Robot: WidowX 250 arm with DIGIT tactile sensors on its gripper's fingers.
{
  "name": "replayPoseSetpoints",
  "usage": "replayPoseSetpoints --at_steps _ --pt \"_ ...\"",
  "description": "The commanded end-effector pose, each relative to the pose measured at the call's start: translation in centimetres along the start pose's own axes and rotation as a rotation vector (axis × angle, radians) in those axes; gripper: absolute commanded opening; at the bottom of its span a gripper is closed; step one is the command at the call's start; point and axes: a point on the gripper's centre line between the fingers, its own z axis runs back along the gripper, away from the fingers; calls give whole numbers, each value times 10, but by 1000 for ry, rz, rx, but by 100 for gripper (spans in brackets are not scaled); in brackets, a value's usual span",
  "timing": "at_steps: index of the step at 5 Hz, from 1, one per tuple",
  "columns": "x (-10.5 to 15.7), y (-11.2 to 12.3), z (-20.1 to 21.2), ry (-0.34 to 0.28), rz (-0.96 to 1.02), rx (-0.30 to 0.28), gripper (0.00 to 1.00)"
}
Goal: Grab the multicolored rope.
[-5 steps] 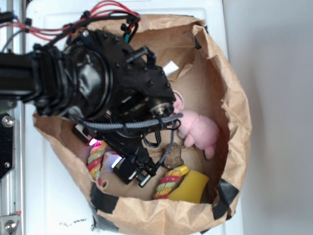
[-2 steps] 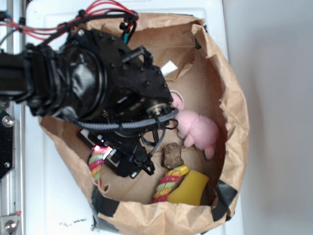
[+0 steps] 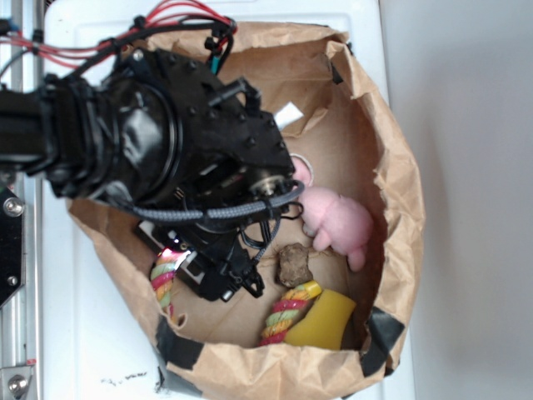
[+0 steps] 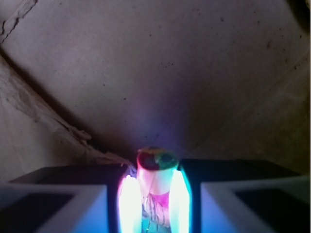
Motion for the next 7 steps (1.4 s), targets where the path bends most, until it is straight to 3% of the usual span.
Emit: replayPoseSetpoints --at_steps 1,3,6,7 --pt "5 2 41 -90 -15 -88 0" --pt "3 19 93 -160 -12 -224 0" --pt "-3 18 110 -178 -55 -277 0" --pt "1 20 121 -204 -173 -271 0"
